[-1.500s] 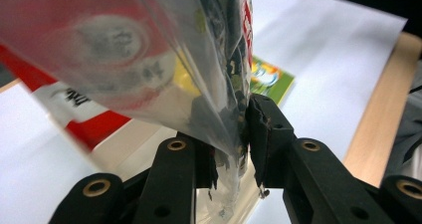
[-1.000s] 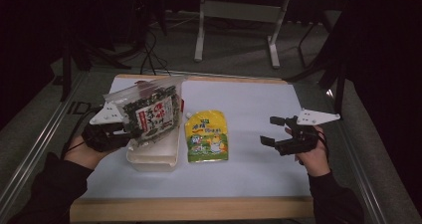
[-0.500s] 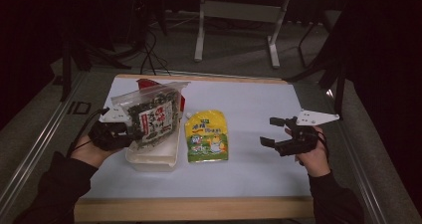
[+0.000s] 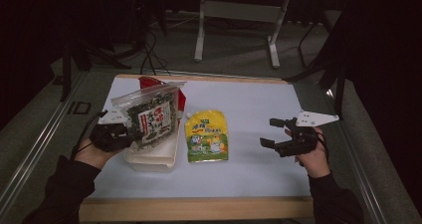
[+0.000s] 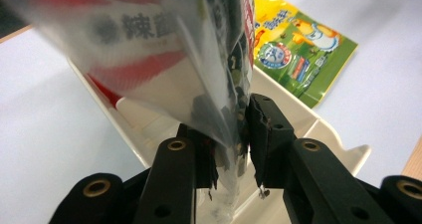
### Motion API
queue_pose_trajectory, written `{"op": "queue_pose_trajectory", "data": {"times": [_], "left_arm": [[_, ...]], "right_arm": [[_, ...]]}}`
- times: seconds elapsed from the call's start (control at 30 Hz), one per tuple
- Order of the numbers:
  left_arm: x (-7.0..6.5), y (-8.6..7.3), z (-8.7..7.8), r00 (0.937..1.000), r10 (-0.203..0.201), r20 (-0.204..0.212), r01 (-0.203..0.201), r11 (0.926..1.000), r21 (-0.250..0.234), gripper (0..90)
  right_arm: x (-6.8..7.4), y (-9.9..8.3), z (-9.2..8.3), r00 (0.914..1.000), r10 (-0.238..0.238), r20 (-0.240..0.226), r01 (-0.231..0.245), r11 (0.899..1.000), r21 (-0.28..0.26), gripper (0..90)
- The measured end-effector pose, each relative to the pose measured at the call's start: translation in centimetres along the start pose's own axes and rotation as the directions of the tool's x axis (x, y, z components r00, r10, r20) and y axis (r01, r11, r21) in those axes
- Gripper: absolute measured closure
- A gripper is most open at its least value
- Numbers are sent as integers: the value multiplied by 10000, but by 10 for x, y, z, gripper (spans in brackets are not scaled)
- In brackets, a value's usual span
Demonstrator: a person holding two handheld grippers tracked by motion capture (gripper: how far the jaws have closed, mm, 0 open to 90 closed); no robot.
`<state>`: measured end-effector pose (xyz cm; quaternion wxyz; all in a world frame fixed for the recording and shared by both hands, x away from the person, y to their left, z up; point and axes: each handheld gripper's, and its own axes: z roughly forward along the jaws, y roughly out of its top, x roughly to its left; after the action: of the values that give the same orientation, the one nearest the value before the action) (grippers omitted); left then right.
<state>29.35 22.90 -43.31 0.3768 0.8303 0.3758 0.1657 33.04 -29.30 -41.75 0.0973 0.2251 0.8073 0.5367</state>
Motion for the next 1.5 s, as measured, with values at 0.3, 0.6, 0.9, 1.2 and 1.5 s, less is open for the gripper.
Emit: {"op": "queue_pose_trajectory", "data": {"times": [0.3,0.6,0.9,1.2,1.5], "left_arm": [[12,-38,16,9954,-889,361,901,9954,-319,751],[18,-43,18,9923,-1212,252,1227,9900,-697,700],[16,-46,18,9899,-1404,-179,1372,9831,-1216,512],[17,-56,2,9821,-1857,-321,1788,9721,-1521,366],[4,-65,-16,9818,-1860,-377,1778,9709,-1603,298]], "right_arm": [[1,-2,4,10000,-34,-88,35,9999,141,149],[3,-1,6,9998,-184,-98,185,9997,155,159],[3,-4,7,9998,-175,-97,178,9996,239,158],[2,-3,4,9999,-128,-112,130,9996,232,156],[3,-3,6,9996,-170,-211,174,9997,182,156]]}}
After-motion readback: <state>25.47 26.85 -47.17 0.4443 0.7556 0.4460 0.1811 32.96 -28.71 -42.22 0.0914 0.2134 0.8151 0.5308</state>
